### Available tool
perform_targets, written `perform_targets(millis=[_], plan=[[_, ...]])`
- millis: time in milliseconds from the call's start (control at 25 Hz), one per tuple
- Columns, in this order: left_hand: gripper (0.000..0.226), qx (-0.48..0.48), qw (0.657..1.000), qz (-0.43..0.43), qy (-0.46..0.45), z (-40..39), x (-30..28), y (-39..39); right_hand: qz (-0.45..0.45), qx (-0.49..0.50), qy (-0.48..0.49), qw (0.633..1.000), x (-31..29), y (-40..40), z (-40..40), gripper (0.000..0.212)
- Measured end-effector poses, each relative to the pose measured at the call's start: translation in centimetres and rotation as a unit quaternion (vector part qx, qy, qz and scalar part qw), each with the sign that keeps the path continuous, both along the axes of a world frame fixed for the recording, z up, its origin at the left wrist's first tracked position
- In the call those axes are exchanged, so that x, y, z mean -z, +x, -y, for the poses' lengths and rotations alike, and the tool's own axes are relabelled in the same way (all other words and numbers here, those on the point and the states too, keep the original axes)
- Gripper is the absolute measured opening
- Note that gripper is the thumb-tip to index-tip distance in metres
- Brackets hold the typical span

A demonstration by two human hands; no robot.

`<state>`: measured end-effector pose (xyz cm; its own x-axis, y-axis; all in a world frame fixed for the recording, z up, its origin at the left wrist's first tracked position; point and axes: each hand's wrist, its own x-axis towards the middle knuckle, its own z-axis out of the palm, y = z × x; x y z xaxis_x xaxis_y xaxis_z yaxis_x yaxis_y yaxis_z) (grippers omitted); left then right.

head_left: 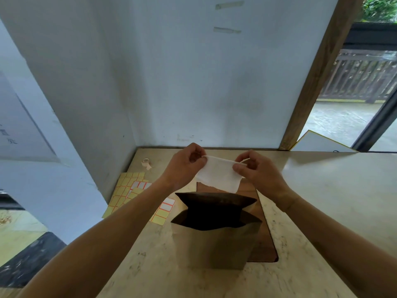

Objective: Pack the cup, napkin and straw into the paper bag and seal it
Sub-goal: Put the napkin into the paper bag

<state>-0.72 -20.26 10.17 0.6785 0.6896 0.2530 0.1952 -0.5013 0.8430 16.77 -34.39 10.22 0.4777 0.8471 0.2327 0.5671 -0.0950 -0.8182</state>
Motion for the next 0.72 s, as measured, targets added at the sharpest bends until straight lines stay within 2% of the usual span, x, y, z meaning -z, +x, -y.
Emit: perform_targets(millis=[240,400,600,680,720], plan=[[0.007,0.024,0.999,-0.012,0.019,0.8,0.0,-0.3,0.069,-0.078,-0.058,0.993,-0.8,-1.1,-0.3,0.019],[0.008,0.029,0.998,-0.042,0.039,0.6,0.4,-1.3,0.107,-0.086,-0.090,0.987,-0.9,-1.5,-0.3,0.018],[0.007,0.067,0.977,-0.164,0.122,-0.3,0.7,-3.9,0.139,-0.070,-0.142,0.978,-0.7,-1.7,-0.4,0.020],[0.008,0.117,0.952,-0.248,0.136,0.1,0.5,-4.2,0.143,-0.079,-0.171,0.972,-0.5,-2.0,-0.6,0.019],[0.011,0.143,0.927,-0.306,0.162,0.6,0.6,-4.1,0.151,-0.094,-0.189,0.966,-0.4,-2.3,-0.8,0.018]])
